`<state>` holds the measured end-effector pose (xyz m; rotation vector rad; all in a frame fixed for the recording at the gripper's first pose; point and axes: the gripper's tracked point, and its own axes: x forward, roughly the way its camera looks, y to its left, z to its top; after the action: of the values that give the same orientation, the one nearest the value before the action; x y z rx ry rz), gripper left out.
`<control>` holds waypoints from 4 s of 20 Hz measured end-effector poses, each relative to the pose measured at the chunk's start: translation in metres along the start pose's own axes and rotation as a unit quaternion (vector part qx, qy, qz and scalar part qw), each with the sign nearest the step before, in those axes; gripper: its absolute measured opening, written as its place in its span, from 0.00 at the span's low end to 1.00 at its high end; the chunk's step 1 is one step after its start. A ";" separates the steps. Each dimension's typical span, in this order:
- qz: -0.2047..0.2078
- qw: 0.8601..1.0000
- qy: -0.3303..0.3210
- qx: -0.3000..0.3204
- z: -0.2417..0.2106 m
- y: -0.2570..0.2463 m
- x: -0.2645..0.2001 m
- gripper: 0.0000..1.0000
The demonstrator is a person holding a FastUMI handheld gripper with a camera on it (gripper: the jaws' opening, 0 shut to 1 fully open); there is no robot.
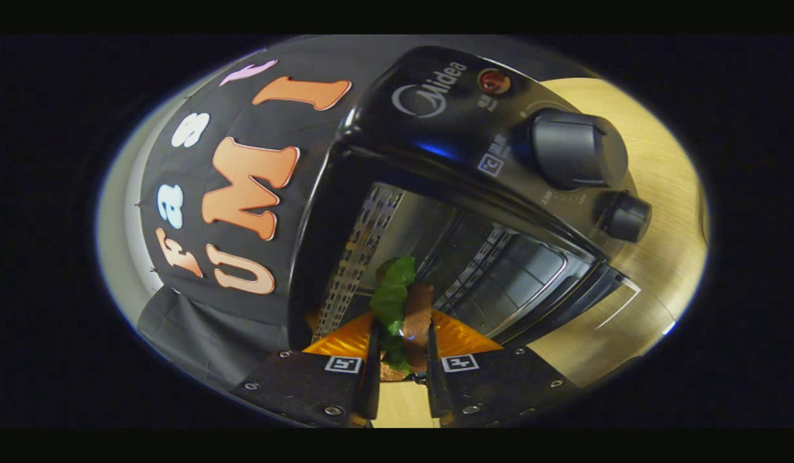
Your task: Open the toaster oven, put the food inside, and close the toaster oven door.
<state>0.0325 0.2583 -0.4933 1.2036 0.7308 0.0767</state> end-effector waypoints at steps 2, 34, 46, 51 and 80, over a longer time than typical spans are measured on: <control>-0.015 1.000 -0.004 0.001 0.000 -0.005 0.003 0.36; -0.231 0.809 0.274 -0.466 -0.123 -0.117 -0.178 0.82; -0.224 0.813 0.276 -0.462 -0.144 -0.118 -0.152 0.76; -0.193 0.856 0.227 -0.422 -0.109 -0.070 -0.140 0.74; 0.039 0.839 -0.087 -0.535 0.115 0.240 -0.207 0.89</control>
<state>0.0123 0.1682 -0.1689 0.1479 0.3545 0.3875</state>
